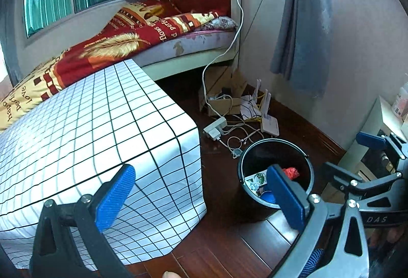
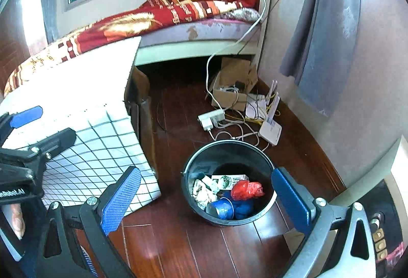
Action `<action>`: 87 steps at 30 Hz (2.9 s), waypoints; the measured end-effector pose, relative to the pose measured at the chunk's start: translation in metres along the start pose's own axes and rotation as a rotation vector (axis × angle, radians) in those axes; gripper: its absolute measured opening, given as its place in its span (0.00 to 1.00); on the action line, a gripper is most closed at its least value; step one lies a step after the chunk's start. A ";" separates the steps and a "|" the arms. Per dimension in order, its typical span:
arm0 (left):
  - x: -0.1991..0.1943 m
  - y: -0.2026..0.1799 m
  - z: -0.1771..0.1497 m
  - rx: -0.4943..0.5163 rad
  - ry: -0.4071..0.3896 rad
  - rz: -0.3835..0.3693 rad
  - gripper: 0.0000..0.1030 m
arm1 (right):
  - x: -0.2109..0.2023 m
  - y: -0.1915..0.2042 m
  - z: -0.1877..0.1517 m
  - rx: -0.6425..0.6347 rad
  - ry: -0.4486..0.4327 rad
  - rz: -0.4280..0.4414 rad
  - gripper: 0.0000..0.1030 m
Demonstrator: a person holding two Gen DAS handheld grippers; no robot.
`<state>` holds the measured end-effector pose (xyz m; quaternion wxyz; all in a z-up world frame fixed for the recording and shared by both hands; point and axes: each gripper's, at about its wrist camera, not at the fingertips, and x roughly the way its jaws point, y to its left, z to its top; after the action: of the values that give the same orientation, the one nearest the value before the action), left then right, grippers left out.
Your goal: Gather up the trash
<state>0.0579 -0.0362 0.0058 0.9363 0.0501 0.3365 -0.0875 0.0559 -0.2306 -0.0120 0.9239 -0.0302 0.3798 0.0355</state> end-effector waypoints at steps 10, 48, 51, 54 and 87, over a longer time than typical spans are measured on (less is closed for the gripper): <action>-0.074 0.006 0.005 0.003 -0.112 0.012 1.00 | -0.082 0.013 0.017 0.003 -0.114 -0.032 1.00; -0.136 0.007 -0.002 -0.029 -0.219 0.026 1.00 | -0.167 0.019 0.011 0.006 -0.248 -0.118 1.00; -0.136 0.008 0.000 -0.031 -0.217 0.023 1.00 | -0.168 0.020 0.010 0.006 -0.248 -0.116 1.00; -0.137 0.006 0.000 -0.027 -0.219 0.024 1.00 | -0.168 0.022 0.010 0.002 -0.248 -0.114 1.00; -0.136 0.002 -0.001 -0.021 -0.221 0.017 1.00 | -0.168 0.019 0.007 0.010 -0.245 -0.113 1.00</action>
<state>-0.0451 -0.0163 0.0922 0.9688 0.0329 0.2319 -0.0812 -0.0599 -0.2187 0.1110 0.9640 -0.0426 0.2620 -0.0151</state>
